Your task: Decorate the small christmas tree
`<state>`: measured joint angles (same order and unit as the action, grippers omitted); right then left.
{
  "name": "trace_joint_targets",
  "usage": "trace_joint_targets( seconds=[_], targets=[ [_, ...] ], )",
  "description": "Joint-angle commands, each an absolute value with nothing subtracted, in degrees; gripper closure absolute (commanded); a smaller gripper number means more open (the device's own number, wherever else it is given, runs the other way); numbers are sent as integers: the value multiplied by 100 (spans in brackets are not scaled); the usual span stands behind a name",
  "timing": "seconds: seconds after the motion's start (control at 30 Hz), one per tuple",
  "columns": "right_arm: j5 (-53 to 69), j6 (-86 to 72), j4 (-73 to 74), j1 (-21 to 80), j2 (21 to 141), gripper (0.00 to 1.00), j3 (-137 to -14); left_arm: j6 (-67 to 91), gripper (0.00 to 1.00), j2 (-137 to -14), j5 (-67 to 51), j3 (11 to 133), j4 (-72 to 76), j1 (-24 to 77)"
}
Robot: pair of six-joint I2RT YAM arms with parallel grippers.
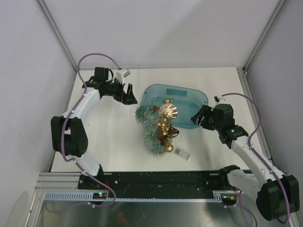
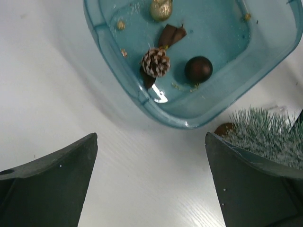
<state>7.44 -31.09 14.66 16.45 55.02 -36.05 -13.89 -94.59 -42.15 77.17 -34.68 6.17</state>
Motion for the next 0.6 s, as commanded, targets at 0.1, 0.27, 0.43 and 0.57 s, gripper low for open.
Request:
trace_joint_targets(
  seconds=[0.1,0.27,0.43,0.57],
  targets=[
    [916,-2976,841,1165,5783,32,-3773,-1152,0,-10396,-3940,8974,-3320,1132],
    [1139,-2886,960,797,6050,38,-3821,-1037,0,-11143,-3563,9625,-3316,1328],
    [1404,-2972,1218,964,5732,40,-3790,-960,0,-11559,-3421,9825,-3311,1337],
    [1673,-3175,1288,1167,5187,43,-3518,-970,0,-11584,-3491,9747,-3311,1333]
  ],
)
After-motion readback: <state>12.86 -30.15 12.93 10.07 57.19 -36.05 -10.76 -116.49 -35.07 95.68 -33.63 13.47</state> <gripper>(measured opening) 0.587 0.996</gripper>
